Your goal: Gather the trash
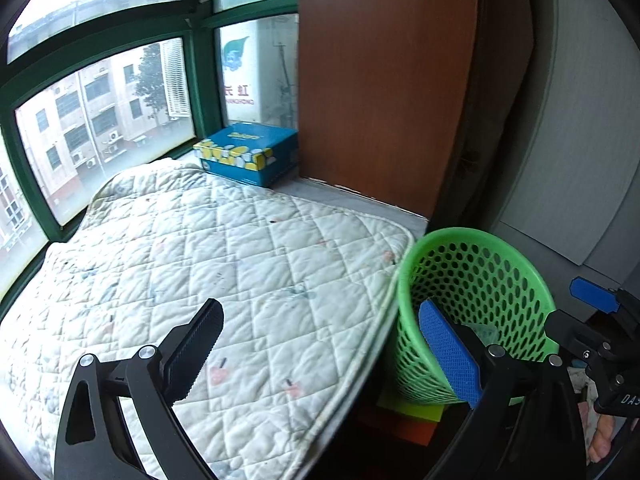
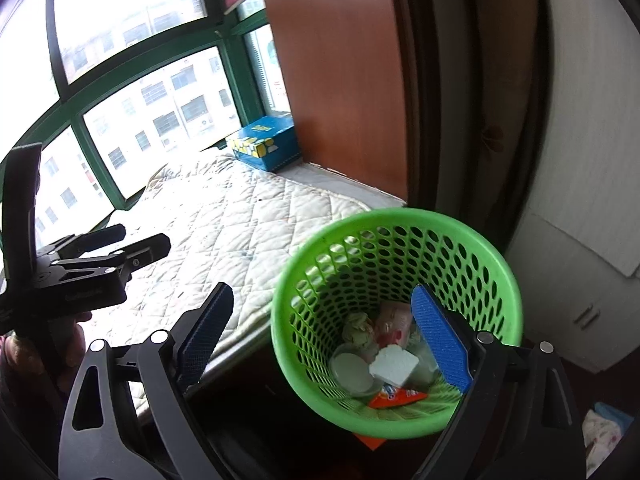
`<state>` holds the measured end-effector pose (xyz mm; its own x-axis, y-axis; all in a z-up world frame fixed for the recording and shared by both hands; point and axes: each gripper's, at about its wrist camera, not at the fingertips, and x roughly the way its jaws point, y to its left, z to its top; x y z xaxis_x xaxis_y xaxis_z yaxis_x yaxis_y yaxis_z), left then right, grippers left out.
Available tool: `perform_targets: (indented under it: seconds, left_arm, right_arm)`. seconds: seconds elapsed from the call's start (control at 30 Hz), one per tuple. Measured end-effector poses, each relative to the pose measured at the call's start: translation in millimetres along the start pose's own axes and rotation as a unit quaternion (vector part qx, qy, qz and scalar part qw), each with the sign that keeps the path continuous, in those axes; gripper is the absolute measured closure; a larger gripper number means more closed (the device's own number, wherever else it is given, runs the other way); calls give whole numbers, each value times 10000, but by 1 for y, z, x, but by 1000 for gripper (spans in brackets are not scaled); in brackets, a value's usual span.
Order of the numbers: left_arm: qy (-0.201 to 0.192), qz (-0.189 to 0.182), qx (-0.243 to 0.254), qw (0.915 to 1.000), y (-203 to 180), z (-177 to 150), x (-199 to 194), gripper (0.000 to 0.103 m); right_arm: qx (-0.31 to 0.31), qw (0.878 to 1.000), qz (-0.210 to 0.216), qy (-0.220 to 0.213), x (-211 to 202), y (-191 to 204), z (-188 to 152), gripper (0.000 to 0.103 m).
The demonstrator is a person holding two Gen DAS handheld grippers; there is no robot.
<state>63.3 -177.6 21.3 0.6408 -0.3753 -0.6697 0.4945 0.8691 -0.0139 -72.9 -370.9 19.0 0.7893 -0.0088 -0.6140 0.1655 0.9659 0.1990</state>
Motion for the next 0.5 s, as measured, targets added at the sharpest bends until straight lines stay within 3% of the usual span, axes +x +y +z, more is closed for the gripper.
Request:
perform_targets:
  seconds: [0.5]
  left_arm:
    - [-125,744,-527,9958,60,-17,-26,7]
  right_arm:
    - [-283,9991,278,-123,18,46,6,11]
